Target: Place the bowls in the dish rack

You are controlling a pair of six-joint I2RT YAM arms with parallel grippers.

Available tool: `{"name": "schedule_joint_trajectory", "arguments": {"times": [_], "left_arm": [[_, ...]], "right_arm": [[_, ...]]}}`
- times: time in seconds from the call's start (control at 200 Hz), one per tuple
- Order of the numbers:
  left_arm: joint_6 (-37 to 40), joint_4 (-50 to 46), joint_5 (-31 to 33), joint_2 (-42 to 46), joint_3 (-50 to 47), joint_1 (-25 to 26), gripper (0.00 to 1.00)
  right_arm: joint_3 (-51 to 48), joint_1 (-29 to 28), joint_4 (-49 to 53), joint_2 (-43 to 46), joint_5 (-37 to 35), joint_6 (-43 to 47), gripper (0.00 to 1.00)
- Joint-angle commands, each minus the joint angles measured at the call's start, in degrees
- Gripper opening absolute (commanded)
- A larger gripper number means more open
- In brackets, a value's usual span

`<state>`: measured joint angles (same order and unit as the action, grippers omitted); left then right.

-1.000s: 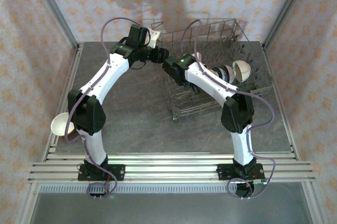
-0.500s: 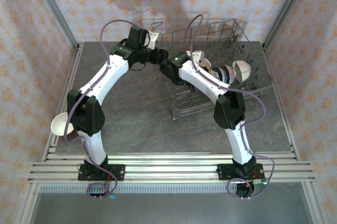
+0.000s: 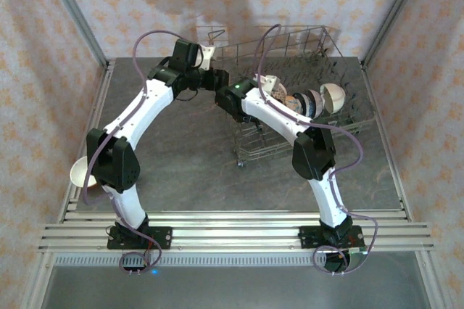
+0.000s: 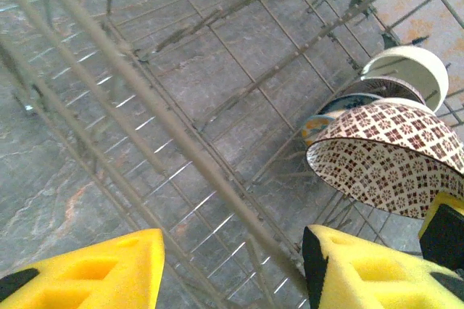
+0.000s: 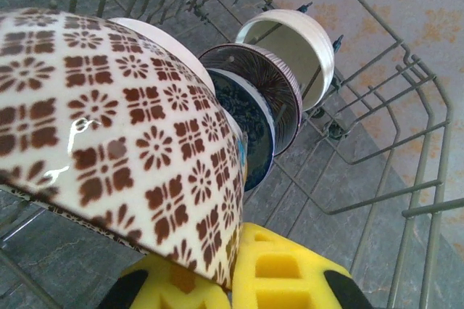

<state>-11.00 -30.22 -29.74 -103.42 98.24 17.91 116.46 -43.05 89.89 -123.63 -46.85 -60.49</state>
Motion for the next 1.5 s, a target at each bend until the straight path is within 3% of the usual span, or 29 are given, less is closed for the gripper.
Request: {"name": "schedule_joint_trajectory", "arguments": {"times": [0.0, 0.11, 0.22, 0.52, 0.841, 1.491], "left_arm": [[-3.3, -4.6, 4.9, 1.8, 2.0, -1.4, 0.54], [-7.7, -10.6, 7.9, 0.4, 6.8, -1.3, 0.54], [-11.8, -9.1, 7.8, 0.7, 5.6, -0.6, 0.54], [-13.3, -10.0, 8.5, -0.5, 5.0, 0.0, 0.55], [-14.0, -9.9, 8.6, -0.5, 4.7, 0.0, 0.55], [-15.7, -8.8, 6.4, -1.5, 4.4, 0.1, 0.56]], "right_arm": [[-2.6, 0.9, 12.1, -1.9, 0.0, -1.8, 0.00], [-6.7, 1.3, 12.0, 0.5, 1.4, -4.7, 0.00], [-9.4, 1.3, 12.1, 2.0, 1.8, -7.1, 0.00], [-12.5, -0.4, 12.0, 0.2, 3.3, -11.5, 0.00], [-15.3, 1.5, 12.2, 5.0, 0.7, -16.6, 0.00], [-8.8, 2.6, 12.1, 7.9, -3.6, -16.2, 0.00]]}}
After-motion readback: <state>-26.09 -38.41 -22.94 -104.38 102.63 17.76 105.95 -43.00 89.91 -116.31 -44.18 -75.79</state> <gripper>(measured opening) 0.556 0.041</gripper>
